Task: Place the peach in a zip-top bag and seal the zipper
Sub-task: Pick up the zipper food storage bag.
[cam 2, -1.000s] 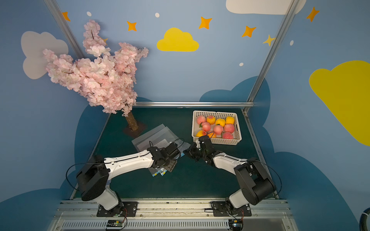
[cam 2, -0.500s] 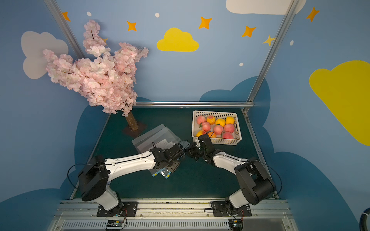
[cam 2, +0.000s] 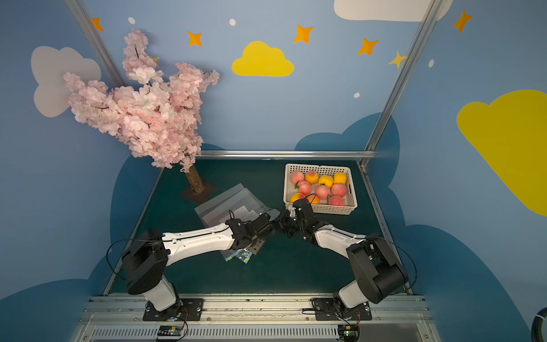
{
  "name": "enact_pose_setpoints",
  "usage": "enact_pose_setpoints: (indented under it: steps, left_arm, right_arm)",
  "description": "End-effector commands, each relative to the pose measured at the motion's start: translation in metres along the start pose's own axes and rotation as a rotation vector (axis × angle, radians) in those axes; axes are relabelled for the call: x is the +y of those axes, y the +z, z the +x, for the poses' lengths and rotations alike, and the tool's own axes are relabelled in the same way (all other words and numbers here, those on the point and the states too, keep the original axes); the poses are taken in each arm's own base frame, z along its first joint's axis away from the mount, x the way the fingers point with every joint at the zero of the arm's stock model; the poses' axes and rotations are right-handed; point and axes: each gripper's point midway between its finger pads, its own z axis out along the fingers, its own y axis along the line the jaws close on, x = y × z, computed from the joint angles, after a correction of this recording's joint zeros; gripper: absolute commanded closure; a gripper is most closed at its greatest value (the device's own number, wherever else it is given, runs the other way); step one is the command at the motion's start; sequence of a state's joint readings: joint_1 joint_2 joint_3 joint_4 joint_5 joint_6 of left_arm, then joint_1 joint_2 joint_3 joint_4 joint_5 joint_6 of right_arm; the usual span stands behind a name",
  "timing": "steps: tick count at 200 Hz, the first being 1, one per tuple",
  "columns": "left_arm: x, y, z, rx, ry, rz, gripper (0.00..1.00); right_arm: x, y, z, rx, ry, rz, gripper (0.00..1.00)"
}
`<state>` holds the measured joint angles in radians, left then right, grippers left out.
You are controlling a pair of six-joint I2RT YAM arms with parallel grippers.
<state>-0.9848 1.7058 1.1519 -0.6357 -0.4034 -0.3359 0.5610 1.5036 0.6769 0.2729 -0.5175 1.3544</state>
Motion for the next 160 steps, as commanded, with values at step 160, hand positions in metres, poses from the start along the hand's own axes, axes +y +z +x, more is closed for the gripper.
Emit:
enact_pose_setpoints:
  steps: [160]
  left_arm:
    - [-0.022,0.0,-0.001,0.035,0.027,0.114,0.82]
  right_arm:
    - [-0.003,0.0,0.002,0.013,-0.019,0.029,0.98]
